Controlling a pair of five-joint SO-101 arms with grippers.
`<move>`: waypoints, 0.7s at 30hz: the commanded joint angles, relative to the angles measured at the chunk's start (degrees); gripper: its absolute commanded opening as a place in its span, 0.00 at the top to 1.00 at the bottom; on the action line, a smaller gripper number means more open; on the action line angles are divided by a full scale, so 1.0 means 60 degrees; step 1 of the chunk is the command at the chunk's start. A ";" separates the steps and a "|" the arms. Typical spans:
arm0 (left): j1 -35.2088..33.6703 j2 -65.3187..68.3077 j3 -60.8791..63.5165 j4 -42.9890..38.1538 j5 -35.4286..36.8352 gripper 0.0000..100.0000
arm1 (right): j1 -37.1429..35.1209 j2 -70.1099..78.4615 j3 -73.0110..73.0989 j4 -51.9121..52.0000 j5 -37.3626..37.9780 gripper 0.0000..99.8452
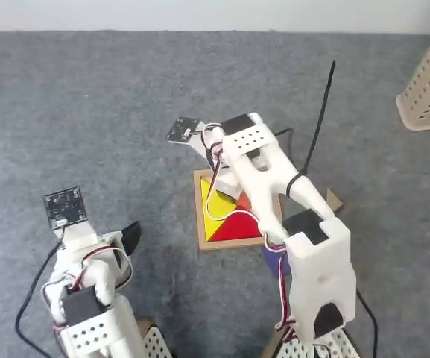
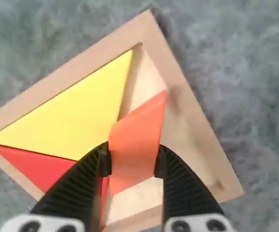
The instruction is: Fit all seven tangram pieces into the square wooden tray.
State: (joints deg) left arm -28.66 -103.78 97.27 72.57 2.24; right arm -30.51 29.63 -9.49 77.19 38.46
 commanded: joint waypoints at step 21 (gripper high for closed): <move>0.0015 -0.0117 -0.0125 -0.0015 -0.0015 0.65 | 0.0227 -0.2103 0.1832 -0.2059 -0.0337 0.97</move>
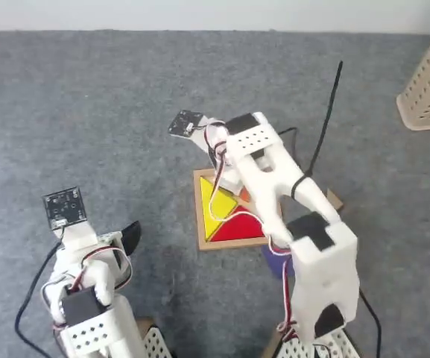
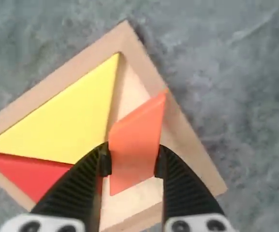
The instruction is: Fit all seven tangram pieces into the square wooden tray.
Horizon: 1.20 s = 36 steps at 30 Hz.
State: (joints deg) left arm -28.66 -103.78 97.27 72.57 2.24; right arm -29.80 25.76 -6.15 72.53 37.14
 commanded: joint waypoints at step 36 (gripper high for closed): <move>0.0015 -0.0117 -0.0125 -0.0015 -0.0015 0.65 | -0.0125 -0.3187 0.3692 -0.3070 -0.0396 0.79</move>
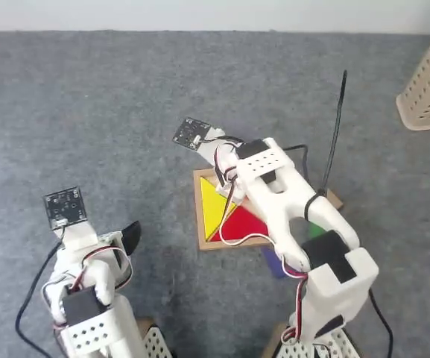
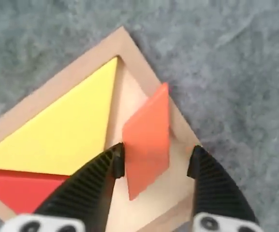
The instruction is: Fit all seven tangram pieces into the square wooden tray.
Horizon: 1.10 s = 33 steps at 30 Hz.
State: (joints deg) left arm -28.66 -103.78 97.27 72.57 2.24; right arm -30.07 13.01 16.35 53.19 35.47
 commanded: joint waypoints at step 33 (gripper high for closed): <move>0.0015 -0.0117 -0.0125 -0.0015 -0.0015 0.65 | 0.0081 -0.1077 0.1289 -0.2542 -0.3179 0.99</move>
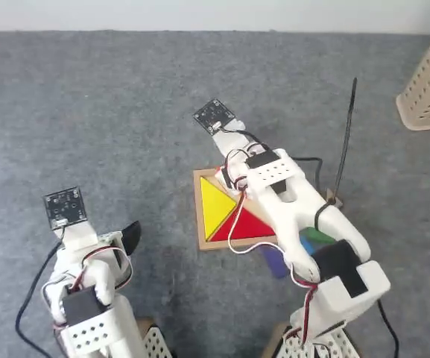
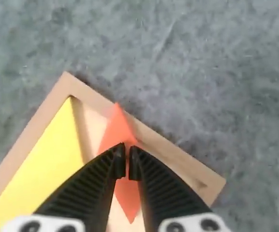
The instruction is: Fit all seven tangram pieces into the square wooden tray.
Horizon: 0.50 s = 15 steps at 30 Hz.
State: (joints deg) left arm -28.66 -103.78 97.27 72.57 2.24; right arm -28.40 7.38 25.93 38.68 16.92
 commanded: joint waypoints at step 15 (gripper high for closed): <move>0.0015 -0.0117 -0.0125 -0.0015 -0.0015 0.65 | 0.0095 -0.1092 -0.0103 -0.0271 -0.1026 0.99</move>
State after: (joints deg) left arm -28.66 -103.78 97.27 72.57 2.24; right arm -32.00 7.38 25.93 38.59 18.15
